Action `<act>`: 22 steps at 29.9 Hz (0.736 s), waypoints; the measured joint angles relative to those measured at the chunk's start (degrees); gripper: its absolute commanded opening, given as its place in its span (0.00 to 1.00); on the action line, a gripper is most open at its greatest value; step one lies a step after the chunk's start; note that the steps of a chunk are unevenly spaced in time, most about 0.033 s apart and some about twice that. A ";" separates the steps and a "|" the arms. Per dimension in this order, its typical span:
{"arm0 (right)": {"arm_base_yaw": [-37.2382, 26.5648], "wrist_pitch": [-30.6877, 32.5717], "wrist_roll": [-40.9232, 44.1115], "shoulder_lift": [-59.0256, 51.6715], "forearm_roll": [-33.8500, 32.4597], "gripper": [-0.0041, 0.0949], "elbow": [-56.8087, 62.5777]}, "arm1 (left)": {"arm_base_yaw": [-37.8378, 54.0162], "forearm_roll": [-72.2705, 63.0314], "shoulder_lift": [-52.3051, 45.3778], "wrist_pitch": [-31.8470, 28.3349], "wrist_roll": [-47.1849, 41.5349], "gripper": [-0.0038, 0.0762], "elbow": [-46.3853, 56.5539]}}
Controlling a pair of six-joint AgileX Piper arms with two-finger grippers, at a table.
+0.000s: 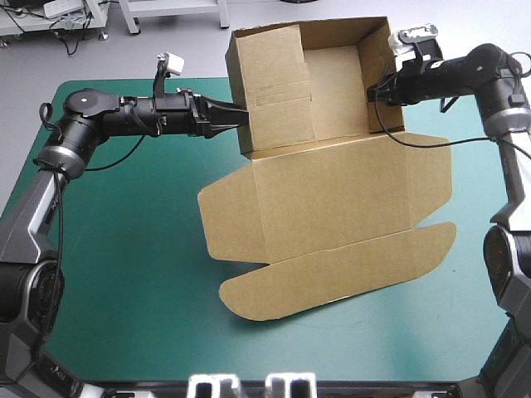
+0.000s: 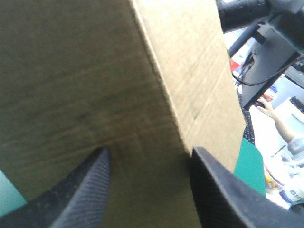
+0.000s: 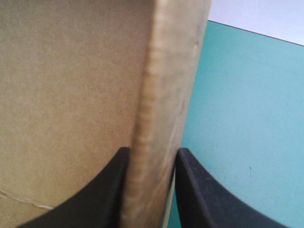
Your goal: Fold the box
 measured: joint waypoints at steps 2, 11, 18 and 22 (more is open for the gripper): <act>0.96 -0.97 1.19 0.00 -1.51 0.02 0.00 | 0.00 2.00 0.00 -1.38 -1.03 0.55 -0.27; 2.62 -2.33 5.11 0.00 -4.28 0.02 0.00 | -0.17 8.46 -0.04 -10.83 -7.95 0.55 -1.12; 4.15 -2.27 5.64 0.17 -5.29 0.02 0.00 | -1.14 19.38 -0.04 -19.72 -19.12 0.55 -1.23; 6.19 -3.01 6.02 0.17 -5.78 0.02 0.00 | -2.26 23.55 -0.11 -21.90 -24.07 0.55 -1.23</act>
